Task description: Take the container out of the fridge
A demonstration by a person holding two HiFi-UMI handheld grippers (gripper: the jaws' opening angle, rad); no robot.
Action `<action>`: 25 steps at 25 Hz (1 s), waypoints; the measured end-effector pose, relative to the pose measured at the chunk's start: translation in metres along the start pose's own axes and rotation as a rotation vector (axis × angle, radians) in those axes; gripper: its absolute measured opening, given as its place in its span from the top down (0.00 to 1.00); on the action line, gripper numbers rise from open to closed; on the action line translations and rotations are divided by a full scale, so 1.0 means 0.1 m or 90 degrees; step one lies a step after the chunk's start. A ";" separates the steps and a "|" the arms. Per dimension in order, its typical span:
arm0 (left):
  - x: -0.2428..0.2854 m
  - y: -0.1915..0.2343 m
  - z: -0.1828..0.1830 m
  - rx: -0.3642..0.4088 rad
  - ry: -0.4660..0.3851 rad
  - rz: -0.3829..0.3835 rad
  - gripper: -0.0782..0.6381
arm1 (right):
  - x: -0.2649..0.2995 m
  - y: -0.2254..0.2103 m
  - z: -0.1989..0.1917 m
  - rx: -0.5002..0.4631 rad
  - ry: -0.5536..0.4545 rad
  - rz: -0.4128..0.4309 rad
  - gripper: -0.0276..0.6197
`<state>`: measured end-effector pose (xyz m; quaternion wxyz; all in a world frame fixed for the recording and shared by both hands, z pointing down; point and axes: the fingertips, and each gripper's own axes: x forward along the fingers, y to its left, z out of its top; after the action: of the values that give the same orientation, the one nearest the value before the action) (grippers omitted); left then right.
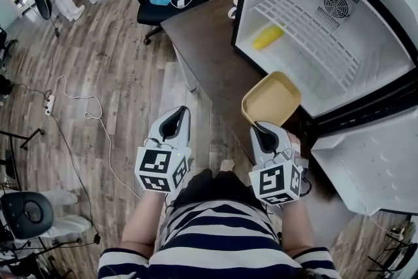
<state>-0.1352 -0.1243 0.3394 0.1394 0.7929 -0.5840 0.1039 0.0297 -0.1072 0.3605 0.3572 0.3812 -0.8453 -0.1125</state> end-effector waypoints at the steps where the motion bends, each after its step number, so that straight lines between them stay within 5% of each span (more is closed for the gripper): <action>1: -0.01 0.00 0.00 0.001 -0.001 0.000 0.89 | -0.01 0.01 0.01 0.002 -0.002 0.002 0.93; 25: -0.12 -0.06 0.04 0.001 -0.012 0.013 0.89 | -0.12 0.02 0.08 -0.005 -0.020 0.009 0.93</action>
<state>-0.1336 -0.1132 0.3309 0.1322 0.7881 -0.5930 0.0986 0.0287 -0.0984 0.3496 0.3463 0.3719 -0.8529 -0.1193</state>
